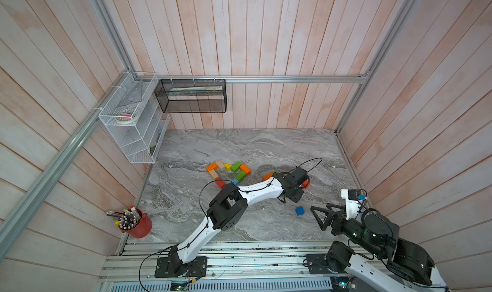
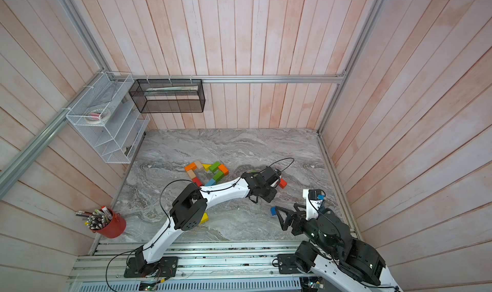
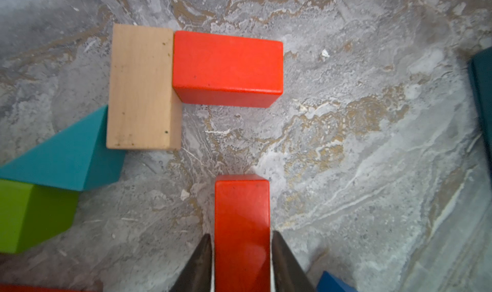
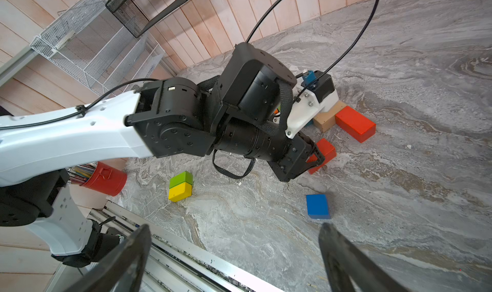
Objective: Assemble a heart with building blocks
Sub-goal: Assemble the building block at the center of the board.
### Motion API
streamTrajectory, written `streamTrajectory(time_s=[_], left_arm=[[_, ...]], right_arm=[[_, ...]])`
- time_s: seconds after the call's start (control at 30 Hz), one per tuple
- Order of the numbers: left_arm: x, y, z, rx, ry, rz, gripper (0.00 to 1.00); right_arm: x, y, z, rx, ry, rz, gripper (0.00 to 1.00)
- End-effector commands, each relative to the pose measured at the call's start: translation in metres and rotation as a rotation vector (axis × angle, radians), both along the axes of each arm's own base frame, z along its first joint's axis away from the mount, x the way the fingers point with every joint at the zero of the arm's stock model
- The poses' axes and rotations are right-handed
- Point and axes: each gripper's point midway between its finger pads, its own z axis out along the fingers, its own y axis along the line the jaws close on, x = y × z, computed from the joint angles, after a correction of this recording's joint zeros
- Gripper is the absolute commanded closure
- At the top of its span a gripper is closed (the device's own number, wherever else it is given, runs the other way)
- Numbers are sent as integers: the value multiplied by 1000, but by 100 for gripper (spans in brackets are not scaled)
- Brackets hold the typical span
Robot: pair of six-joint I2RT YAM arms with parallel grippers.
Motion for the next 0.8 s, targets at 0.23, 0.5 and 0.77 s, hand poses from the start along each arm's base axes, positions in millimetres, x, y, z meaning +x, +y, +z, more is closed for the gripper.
streamTrajectory(time_s=[0.23,0.5,0.77], left_arm=[[-7,5,1,3,-24,-11,49],[-8,12,-2,24,-33,-4,58],[-11,-2,5,-23,-53,-40,64]], right_arm=[[-3,-1,-8,-16,21,9,2],[-3,-1,-8,-15,23,12,2],[-3,-1,-9,-18,25,11,2]])
